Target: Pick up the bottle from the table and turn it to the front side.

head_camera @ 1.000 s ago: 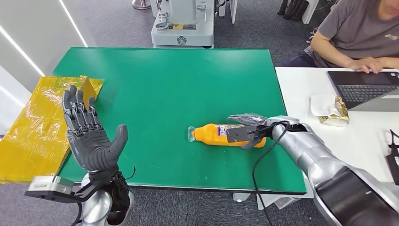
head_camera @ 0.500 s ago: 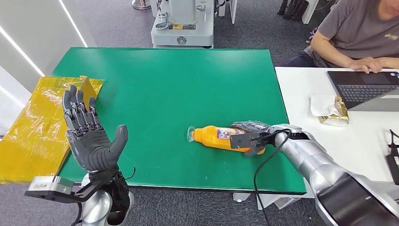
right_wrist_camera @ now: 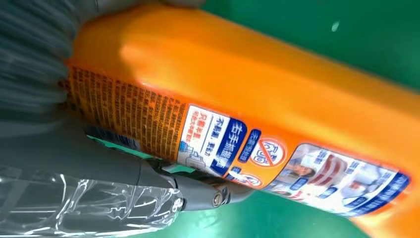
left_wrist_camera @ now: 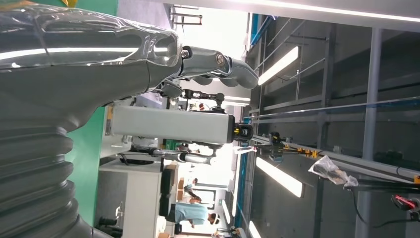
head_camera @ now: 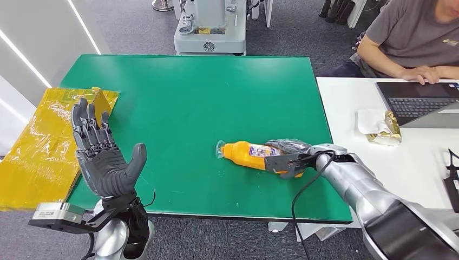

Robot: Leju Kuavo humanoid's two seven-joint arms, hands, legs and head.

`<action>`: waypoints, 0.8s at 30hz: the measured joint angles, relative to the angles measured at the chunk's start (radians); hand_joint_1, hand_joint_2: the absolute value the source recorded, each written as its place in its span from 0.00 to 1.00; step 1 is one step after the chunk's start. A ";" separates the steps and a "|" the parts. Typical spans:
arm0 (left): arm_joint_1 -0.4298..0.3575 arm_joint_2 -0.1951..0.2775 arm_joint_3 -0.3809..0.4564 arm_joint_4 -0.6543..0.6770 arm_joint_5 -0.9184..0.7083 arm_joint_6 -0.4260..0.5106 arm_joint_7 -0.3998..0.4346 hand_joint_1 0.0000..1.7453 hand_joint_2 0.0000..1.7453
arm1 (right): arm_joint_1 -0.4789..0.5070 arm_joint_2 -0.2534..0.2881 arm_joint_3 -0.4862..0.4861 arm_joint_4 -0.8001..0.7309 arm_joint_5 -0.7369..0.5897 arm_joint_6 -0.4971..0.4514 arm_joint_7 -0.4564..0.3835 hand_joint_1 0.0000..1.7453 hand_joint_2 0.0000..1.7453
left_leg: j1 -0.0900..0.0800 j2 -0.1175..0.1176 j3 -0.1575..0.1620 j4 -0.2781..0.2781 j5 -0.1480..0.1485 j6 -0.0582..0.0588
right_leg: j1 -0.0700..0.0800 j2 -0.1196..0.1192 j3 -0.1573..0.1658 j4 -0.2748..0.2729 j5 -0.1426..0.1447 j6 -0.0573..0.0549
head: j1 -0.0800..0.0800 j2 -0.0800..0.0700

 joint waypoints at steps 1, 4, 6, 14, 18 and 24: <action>0.000 0.000 0.000 0.000 0.000 0.000 0.000 0.00 1.00 | 0.001 0.001 0.000 0.000 0.000 -0.008 -0.002 1.00 1.00 | 0.000 0.000 0.000 0.000 0.000 0.000 | 0.000 0.000 0.000 0.000 0.000 0.000 | 0.000 0.000; 0.000 0.000 0.000 0.000 0.000 -0.003 0.000 0.00 1.00 | 0.005 0.001 0.000 0.000 -0.001 -0.029 -0.013 1.00 1.00 | 0.000 0.000 0.000 0.000 0.000 0.000 | 0.000 0.000 0.000 0.000 0.000 0.000 | 0.000 0.000; 0.000 0.000 0.000 0.000 -0.001 -0.004 0.000 0.00 1.00 | 0.008 0.002 0.000 0.000 -0.001 -0.046 -0.019 1.00 1.00 | 0.000 0.000 0.000 0.000 0.000 0.000 | 0.000 0.000 0.000 0.000 0.000 0.000 | 0.000 0.000; 0.001 0.000 0.000 0.000 -0.004 -0.008 0.000 0.00 1.00 | 0.018 0.009 0.000 0.000 -0.003 -0.098 -0.028 1.00 1.00 | 0.000 0.000 0.000 0.000 0.000 0.000 | 0.000 0.000 0.000 0.000 0.000 0.000 | 0.000 0.000; 0.001 0.000 0.000 0.000 -0.004 -0.008 0.000 0.00 1.00 | 0.023 0.012 0.000 -0.001 -0.004 -0.121 -0.029 1.00 1.00 | 0.000 0.000 0.000 0.000 0.000 0.000 | 0.000 0.000 0.000 0.000 0.000 0.000 | 0.000 0.000; 0.005 0.000 0.000 0.000 -0.008 -0.005 0.000 0.00 1.00 | 0.058 0.025 -0.028 -0.013 -0.047 -0.337 -0.034 1.00 1.00 | 0.000 0.000 0.000 0.000 0.000 0.000 | 0.000 0.000 0.000 0.000 0.000 0.000 | 0.000 0.000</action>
